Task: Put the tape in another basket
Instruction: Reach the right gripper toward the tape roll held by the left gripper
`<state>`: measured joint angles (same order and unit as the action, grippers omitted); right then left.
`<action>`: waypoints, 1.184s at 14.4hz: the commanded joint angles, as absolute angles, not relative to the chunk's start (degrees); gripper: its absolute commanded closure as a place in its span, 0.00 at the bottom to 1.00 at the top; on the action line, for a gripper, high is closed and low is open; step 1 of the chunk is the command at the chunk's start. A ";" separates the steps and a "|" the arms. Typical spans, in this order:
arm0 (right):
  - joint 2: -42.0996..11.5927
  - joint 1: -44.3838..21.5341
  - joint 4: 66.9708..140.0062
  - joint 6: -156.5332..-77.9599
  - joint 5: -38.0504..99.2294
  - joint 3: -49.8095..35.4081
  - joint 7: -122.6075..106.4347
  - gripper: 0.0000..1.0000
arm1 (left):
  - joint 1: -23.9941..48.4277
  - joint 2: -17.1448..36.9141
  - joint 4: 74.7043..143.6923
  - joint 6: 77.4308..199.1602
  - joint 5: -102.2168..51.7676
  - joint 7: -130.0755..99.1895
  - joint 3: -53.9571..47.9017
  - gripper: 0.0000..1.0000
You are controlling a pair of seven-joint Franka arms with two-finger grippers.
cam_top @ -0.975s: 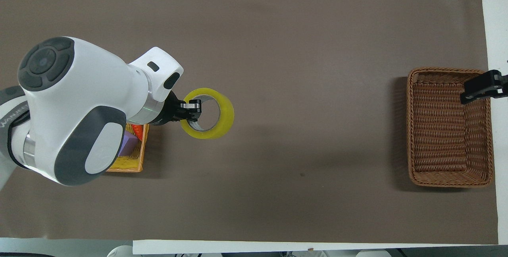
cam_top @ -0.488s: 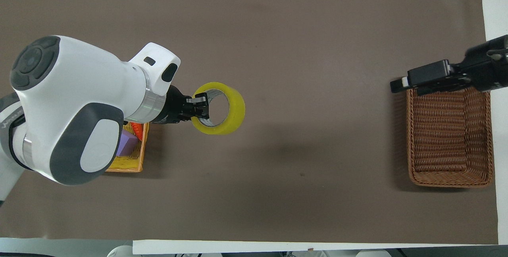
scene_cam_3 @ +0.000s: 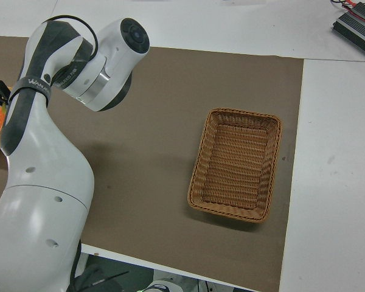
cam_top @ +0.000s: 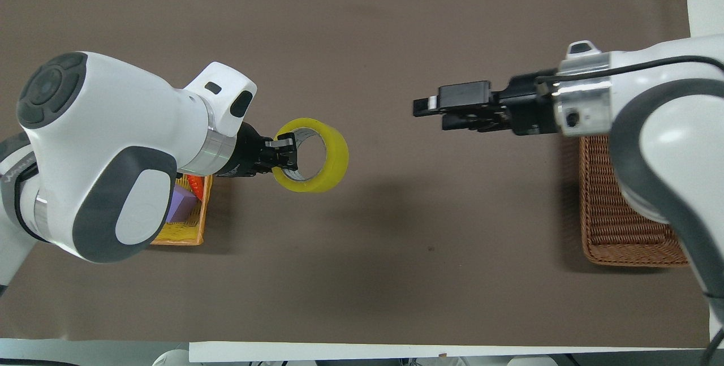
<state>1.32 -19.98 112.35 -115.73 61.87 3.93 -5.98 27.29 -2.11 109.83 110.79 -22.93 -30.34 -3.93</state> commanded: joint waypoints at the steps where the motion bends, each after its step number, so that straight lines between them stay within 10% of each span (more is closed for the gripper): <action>1: 3.25 -22.41 117.24 -118.21 66.70 4.22 -7.28 0.01 | 27.33 -2.81 110.48 111.71 -24.08 -30.76 -3.69 0.97; 17: 0.97 -30.76 120.06 -127.61 74.79 4.04 -9.58 0.01 | 27.07 -2.99 111.27 111.71 -23.99 -30.76 -3.69 0.97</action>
<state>0.31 -29.90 118.95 -125.46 73.16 4.01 -8.52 27.24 -2.11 110.42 110.81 -22.94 -30.35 -3.68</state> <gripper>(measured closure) 0.004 0.780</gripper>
